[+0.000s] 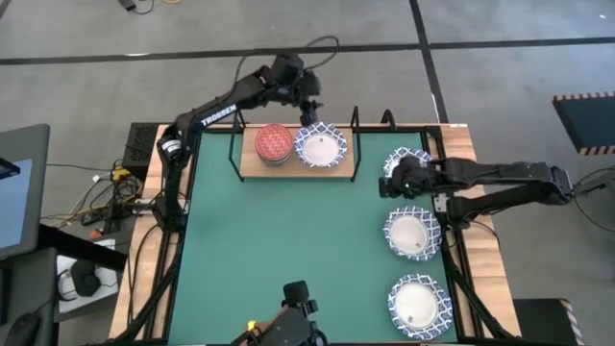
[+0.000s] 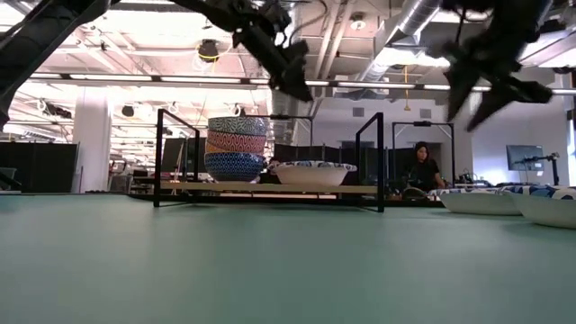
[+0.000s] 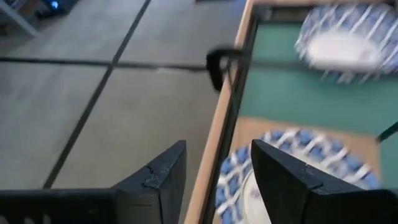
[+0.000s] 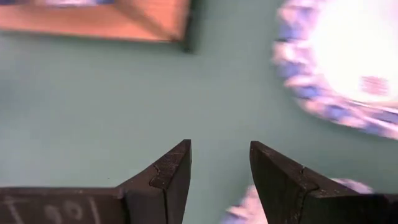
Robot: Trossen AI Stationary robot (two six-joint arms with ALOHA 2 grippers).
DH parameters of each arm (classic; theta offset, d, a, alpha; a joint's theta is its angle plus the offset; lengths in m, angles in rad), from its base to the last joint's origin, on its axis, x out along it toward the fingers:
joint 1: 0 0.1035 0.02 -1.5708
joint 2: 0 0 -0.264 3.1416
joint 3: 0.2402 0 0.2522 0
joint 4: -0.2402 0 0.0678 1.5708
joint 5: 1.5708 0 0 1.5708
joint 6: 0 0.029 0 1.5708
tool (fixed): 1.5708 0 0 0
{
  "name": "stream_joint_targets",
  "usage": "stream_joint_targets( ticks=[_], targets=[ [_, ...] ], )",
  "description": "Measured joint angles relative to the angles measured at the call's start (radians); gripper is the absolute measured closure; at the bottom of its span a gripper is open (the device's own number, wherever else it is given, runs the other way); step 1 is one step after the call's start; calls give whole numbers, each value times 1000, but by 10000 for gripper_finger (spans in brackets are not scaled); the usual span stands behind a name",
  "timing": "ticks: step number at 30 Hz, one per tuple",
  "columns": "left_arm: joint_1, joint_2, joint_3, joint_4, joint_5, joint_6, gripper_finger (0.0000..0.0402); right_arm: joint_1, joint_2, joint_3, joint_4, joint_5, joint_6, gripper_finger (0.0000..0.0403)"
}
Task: Place and stack bowls onto a shelf
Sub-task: Stack the white blue bowl on top of the white blue bowl on the shelf
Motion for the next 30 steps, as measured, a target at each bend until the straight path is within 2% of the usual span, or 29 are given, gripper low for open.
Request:
stream_joint_targets(
  ticks=[6, 15, 22, 26, 30],
  targets=[
    [-4, -1, 98, -2, 113, -91, 235, -247, 3, 0, -172, -7, -8, 214],
    [-14, 8, 100, -36, 124, -143, 235, -616, 4, -4, -288, 39, -80, 214],
    [-19, 11, 99, -48, 123, -139, 235, -783, 5, -101, -271, 27, -96, 214],
    [-19, 11, 99, -48, 123, -140, 235, -834, 5, -183, -241, -1, -119, 214],
    [-20, 11, 99, -50, 123, -140, 235, -853, 5, -201, -214, -16, -155, 214]
  ],
)
